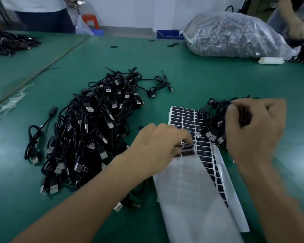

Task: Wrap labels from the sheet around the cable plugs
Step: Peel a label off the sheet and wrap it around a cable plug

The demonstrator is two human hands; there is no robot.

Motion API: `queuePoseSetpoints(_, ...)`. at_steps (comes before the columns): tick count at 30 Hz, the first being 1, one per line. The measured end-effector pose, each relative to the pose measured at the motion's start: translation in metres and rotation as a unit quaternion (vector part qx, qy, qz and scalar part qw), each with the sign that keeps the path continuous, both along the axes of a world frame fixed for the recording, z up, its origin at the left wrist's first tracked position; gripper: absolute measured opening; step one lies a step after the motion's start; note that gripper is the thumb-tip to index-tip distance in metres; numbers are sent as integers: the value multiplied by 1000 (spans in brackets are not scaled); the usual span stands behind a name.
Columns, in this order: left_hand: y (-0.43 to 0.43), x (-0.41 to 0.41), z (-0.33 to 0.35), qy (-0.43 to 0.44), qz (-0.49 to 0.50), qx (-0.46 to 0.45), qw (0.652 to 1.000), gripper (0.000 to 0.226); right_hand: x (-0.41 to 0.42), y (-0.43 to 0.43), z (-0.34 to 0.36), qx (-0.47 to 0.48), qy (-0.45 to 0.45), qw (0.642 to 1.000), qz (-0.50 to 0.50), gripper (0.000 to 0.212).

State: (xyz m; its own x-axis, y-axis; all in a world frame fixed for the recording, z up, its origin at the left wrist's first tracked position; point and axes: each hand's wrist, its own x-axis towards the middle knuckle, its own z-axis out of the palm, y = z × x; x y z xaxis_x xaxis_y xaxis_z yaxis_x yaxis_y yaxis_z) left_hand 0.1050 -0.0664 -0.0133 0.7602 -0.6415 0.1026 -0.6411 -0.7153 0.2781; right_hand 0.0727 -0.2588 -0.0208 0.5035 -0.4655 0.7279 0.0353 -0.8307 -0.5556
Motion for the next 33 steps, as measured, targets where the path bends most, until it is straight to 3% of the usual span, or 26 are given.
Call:
queuePoseSetpoints(4,-19,25,-6,-112,21,-27,993,25,-8,20,-11,-133,-3,985,106,21)
queuePoseSetpoints(8,-26,47,-11,-160,27,-43,986,23,-15,27,-20,-184,190,942,205,10)
queuePoseSetpoints(10,-25,54,-14,-152,43,-57,986,27,-15,29,-20,-192,305,908,215,25)
queuePoseSetpoints(12,-24,55,-14,-122,67,-101,985,35,-16,34,-18,-201,408,860,230,57)
queuePoseSetpoints(15,-16,53,-10,-93,138,-100,981,54,-17,39,-20,-225,466,823,233,88)
queuePoseSetpoints(17,-2,50,-8,-63,186,-99,975,57,-20,40,-18,-217,463,832,215,91)
queuePoseSetpoints(22,25,35,-8,-23,217,-59,974,25,-27,42,-15,-187,421,864,202,87)
queuePoseSetpoints(28,24,27,-12,-48,220,33,974,43,-26,44,-19,-162,398,883,189,77)
queuePoseSetpoints(33,28,27,-9,-34,205,83,975,32,-23,44,-25,-144,377,896,185,74)
